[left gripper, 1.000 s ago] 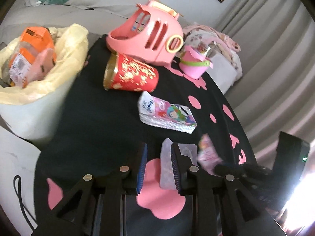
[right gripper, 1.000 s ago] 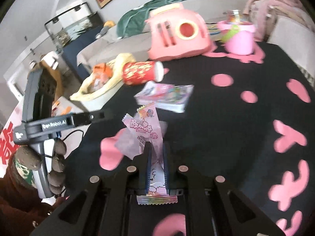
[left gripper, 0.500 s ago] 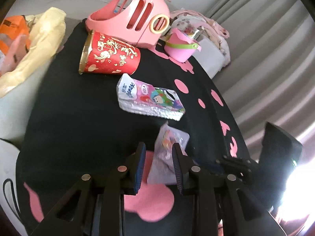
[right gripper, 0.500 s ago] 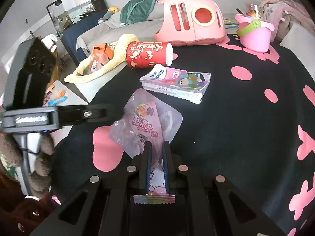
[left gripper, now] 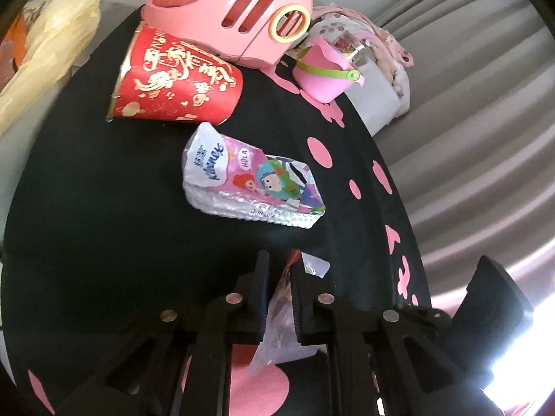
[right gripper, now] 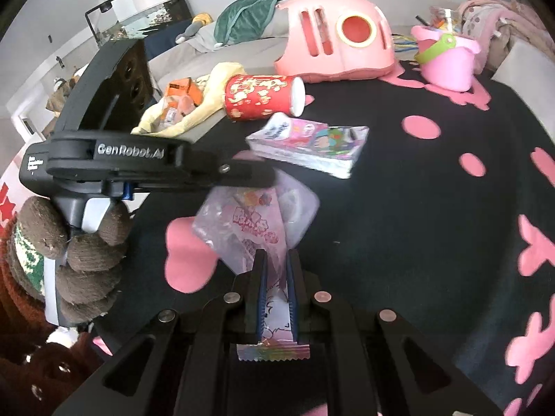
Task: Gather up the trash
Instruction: 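Carry both wrappers in both grippers over the yellow trash bag, then open both grippers to drop the wrappers into the trash bag, then grasp the Kleenex tissue pack with the right gripper while the left grasps the red cup rim, then lift and carry the tissue pack and red cup over the trash bag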
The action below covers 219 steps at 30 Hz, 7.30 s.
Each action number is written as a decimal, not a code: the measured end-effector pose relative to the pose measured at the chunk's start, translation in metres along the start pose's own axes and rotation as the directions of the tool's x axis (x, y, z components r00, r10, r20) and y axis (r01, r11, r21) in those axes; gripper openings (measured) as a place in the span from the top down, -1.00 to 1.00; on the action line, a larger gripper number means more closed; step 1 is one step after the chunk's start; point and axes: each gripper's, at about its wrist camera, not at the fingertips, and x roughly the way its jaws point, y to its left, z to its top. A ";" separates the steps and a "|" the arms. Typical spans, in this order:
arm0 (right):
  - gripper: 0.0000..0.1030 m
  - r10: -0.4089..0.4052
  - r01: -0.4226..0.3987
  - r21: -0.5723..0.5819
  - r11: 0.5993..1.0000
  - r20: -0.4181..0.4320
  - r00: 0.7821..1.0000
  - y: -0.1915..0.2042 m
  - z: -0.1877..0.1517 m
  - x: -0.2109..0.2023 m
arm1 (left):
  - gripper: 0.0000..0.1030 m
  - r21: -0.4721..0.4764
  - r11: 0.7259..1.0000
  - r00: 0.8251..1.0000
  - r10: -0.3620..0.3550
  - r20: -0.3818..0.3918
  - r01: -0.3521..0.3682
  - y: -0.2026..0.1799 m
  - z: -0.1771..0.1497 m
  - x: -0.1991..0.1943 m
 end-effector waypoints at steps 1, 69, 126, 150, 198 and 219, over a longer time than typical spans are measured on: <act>0.80 -0.023 0.023 -0.002 1.000 0.005 1.000 -0.004 0.000 -0.004 | 0.85 0.000 1.000 1.000 0.001 0.004 -0.001 0.000 -0.001 -0.002; 0.80 0.125 -0.156 -0.265 0.952 -0.128 0.984 0.182 0.260 0.227 | 0.14 -0.382 0.877 0.713 0.464 0.525 -0.290 0.223 0.065 -0.237; 0.07 0.181 -0.208 -0.208 0.956 -0.142 0.973 -0.041 0.111 0.080 | 0.03 -0.027 0.983 0.941 0.182 0.285 -0.182 0.042 0.080 -0.062; -0.05 0.109 -0.137 -0.352 0.926 -0.097 0.989 -0.003 0.064 0.035 | 0.90 -0.090 0.985 0.935 0.168 0.312 -0.147 0.036 0.086 -0.055; 0.78 -0.044 0.056 -0.082 0.995 0.139 0.989 -0.012 0.095 -0.010 | 0.96 -0.063 0.979 0.922 0.206 0.329 -0.196 0.032 0.050 -0.076; 0.78 0.139 -0.003 -0.362 0.932 0.349 0.927 0.153 0.162 -0.083 | 0.96 -0.008 0.849 0.635 0.401 0.660 -0.528 -0.021 -0.023 -0.288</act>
